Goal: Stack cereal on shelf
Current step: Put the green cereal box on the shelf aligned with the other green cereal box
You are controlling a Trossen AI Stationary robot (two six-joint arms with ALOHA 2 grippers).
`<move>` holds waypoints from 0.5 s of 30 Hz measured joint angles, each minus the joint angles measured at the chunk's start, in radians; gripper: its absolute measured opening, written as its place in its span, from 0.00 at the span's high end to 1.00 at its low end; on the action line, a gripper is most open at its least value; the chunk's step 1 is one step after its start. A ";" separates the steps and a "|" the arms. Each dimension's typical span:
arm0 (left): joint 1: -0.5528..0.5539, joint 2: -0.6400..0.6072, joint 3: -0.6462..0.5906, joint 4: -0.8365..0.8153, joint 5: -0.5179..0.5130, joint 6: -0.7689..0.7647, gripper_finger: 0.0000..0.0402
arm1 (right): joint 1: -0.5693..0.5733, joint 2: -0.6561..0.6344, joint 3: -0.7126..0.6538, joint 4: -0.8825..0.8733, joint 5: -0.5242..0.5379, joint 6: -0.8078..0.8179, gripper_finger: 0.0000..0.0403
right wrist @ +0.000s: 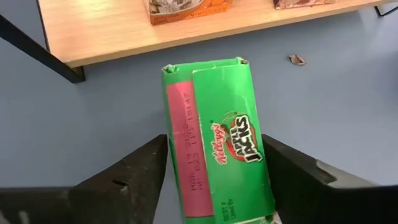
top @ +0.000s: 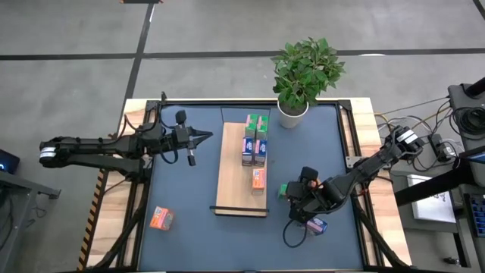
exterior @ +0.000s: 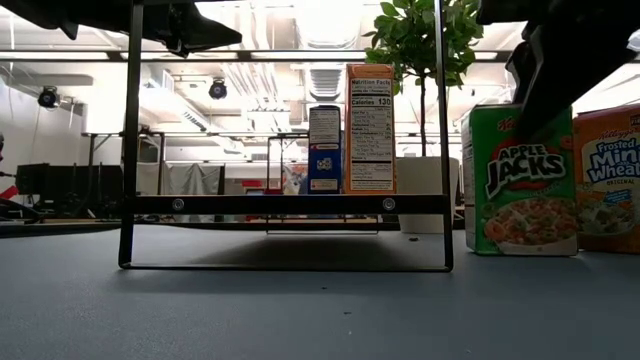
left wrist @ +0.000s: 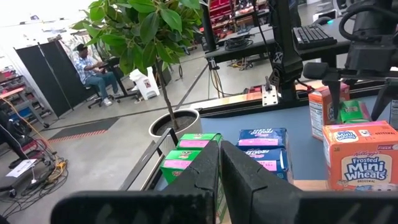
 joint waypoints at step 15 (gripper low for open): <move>0.000 0.000 0.000 0.000 0.000 0.000 1.00 | 0.000 0.000 0.006 0.004 0.000 0.027 0.62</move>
